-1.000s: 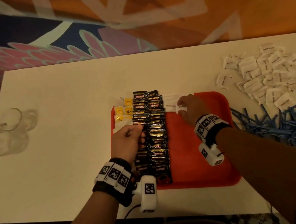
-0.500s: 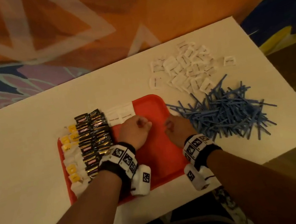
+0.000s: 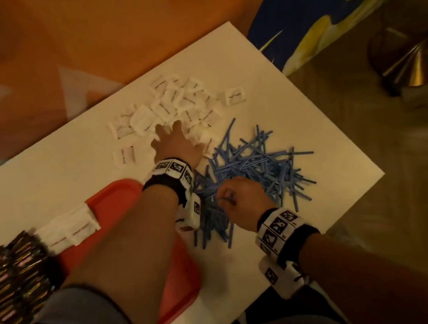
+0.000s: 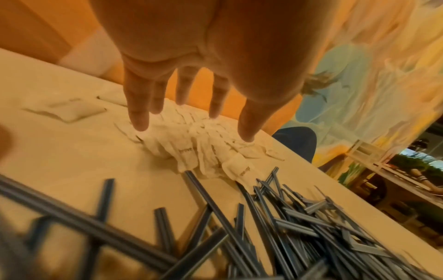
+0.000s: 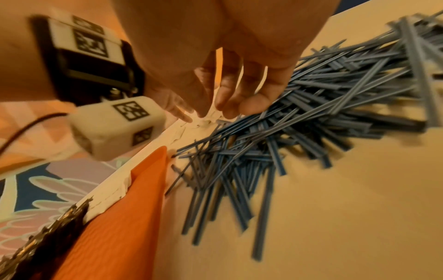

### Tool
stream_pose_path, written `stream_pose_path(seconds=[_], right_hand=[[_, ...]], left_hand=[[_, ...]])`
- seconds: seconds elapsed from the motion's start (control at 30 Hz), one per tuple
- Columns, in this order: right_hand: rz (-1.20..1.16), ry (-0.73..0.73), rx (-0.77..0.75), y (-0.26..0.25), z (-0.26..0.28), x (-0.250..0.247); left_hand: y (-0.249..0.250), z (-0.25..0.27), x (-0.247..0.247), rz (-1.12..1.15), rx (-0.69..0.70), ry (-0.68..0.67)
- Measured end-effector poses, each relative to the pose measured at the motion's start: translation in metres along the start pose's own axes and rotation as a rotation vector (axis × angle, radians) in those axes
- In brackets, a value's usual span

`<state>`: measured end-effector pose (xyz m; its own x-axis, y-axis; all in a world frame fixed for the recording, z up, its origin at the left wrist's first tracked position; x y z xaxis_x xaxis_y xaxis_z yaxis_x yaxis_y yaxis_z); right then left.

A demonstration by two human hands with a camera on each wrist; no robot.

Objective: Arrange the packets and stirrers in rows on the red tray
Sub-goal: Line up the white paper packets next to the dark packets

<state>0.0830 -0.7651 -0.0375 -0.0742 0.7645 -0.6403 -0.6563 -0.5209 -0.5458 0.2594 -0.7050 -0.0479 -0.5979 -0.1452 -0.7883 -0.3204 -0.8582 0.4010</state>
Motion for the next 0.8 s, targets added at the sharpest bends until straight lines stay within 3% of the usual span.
stream_pose_path(seconds=[0.13, 0.4, 0.57, 0.8], right_hand=[[-0.043, 0.012, 0.009, 0.013, -0.008, -0.014], [-0.172, 0.012, -0.001, 0.001, -0.022, -0.022], [-0.335, 0.009, 0.044, 0.000, -0.028, -0.026], [-0.426, -0.075, 0.049, -0.026, -0.034, -0.037]], left_hand=[[0.004, -0.024, 0.011, -0.084, -0.074, -0.053], [-0.006, -0.028, 0.004, -0.079, -0.013, 0.148], [-0.026, -0.026, -0.010, 0.231, -0.054, 0.274], [-0.042, 0.017, -0.034, 0.539, -0.110, 0.414]])
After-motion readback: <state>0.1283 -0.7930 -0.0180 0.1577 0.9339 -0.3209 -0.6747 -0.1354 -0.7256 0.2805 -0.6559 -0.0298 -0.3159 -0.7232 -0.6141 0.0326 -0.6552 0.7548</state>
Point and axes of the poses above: each hand's wrist, its own z-axis away from the middle knuckle, its own x-axis out of the palm, y = z × x, the point moved 6 cm from there along -z, towards the middle knuckle, and after that the axes turned 10 degrees about x, right-handed, at the moved point
